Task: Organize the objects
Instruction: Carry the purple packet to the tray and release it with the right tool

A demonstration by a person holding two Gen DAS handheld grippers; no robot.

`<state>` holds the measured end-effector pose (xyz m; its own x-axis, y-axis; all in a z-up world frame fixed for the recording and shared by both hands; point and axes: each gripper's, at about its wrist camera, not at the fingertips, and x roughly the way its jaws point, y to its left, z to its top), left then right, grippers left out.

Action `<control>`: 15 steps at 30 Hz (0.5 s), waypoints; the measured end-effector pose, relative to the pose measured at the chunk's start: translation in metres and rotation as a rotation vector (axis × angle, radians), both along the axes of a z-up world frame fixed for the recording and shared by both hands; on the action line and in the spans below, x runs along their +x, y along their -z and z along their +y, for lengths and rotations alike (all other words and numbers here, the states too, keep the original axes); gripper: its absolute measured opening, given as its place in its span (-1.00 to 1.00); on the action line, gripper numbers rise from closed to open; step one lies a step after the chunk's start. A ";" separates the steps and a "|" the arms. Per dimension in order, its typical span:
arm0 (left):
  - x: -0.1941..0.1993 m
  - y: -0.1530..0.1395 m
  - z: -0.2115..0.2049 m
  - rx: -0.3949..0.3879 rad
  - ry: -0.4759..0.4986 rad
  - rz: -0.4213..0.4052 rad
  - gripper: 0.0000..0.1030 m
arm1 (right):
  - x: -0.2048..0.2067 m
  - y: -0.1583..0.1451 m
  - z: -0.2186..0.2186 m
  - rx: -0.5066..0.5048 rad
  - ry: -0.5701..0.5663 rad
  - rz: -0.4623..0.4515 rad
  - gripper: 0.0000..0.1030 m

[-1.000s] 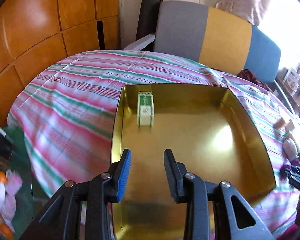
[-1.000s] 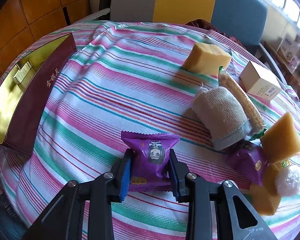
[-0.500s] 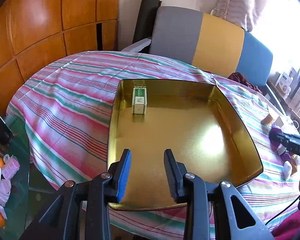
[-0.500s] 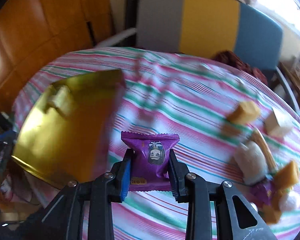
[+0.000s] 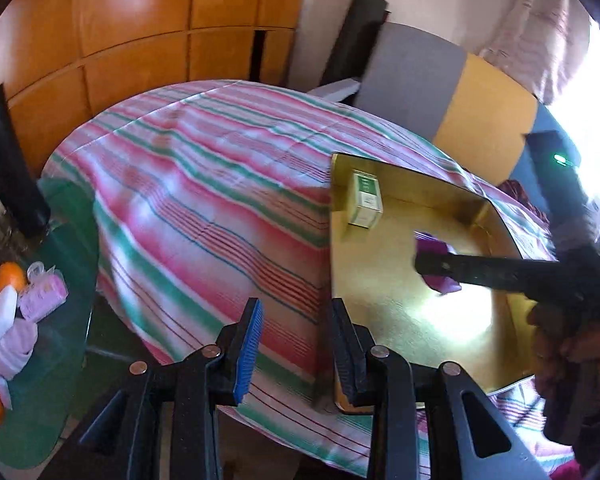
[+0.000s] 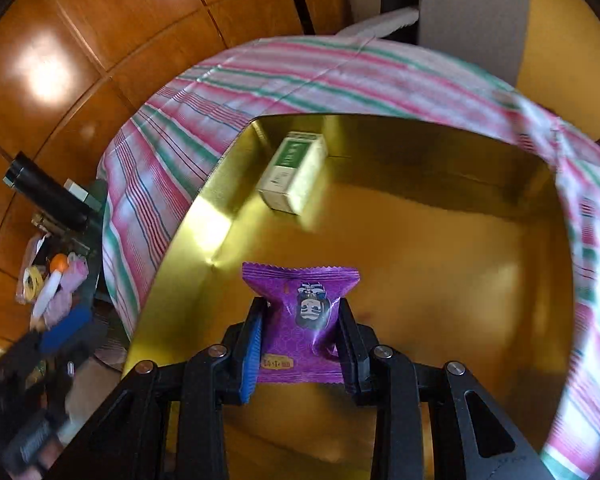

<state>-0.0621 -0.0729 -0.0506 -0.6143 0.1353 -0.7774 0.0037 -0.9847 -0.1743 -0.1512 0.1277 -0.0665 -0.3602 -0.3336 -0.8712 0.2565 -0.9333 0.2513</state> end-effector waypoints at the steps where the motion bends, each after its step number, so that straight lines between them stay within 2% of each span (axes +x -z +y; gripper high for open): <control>1: -0.001 0.002 -0.002 0.007 -0.006 -0.006 -0.35 | -0.009 0.005 -0.008 -0.006 0.013 -0.013 -0.34; 4: -0.002 0.005 -0.004 0.020 -0.014 -0.017 -0.36 | -0.030 0.013 -0.021 -0.090 0.024 -0.078 -0.29; 6: -0.002 0.006 -0.005 0.024 -0.017 -0.023 -0.36 | -0.039 0.014 -0.025 -0.130 0.057 -0.087 -0.05; 8: -0.002 0.007 -0.006 0.030 -0.018 -0.025 -0.36 | -0.040 0.013 -0.027 -0.162 0.072 -0.083 -0.04; 13: -0.001 0.005 -0.004 0.024 -0.024 -0.013 -0.35 | -0.026 0.004 -0.019 -0.127 0.057 -0.038 -0.03; 15: 0.000 0.003 -0.001 0.018 -0.018 -0.005 -0.36 | -0.019 -0.001 -0.010 -0.110 0.058 -0.013 0.06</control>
<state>-0.0619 -0.0739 -0.0536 -0.6129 0.1381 -0.7780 0.0227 -0.9811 -0.1920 -0.1699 0.1173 -0.0654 -0.3705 -0.4060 -0.8354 0.1988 -0.9132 0.3557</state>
